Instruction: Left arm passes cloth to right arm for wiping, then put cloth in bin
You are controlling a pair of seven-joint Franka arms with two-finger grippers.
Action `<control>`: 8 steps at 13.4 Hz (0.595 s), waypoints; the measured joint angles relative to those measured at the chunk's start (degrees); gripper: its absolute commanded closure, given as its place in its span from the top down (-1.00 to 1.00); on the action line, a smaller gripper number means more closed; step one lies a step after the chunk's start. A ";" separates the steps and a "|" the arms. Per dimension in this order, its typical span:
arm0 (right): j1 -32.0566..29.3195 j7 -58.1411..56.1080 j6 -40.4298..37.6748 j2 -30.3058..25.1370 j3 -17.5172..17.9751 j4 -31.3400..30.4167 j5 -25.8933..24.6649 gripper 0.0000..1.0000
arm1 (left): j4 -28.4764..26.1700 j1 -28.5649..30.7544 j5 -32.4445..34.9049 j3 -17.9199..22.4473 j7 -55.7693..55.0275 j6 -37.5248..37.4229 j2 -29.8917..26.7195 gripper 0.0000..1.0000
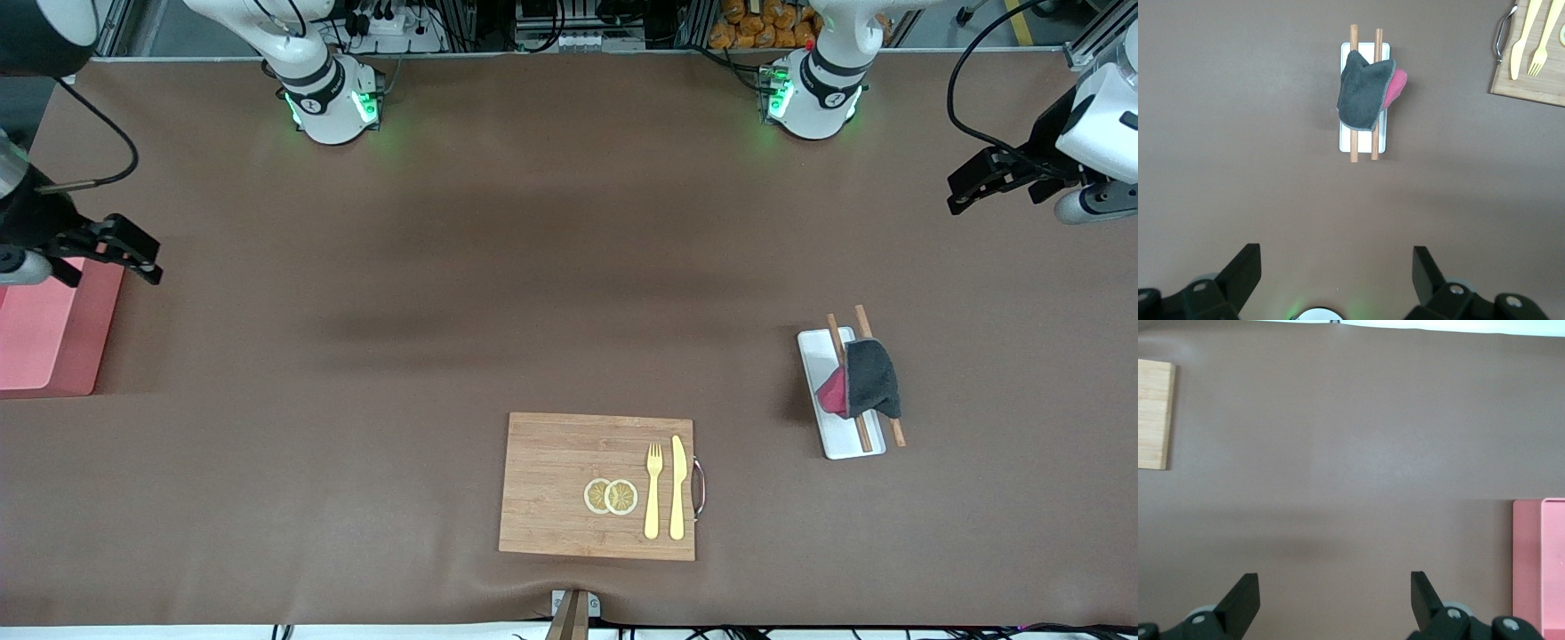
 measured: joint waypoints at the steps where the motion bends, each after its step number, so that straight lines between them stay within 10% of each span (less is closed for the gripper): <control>1: 0.66 0.38 0.07 0.00 0.11 0.00 0.00 1.00 | 0.00 -0.01 0.00 0.00 0.00 -0.09 0.00 1.00; 8: 0.80 0.54 0.20 0.00 -0.53 0.24 -0.01 1.00 | -0.03 -0.03 0.00 0.04 0.00 -0.26 0.02 1.00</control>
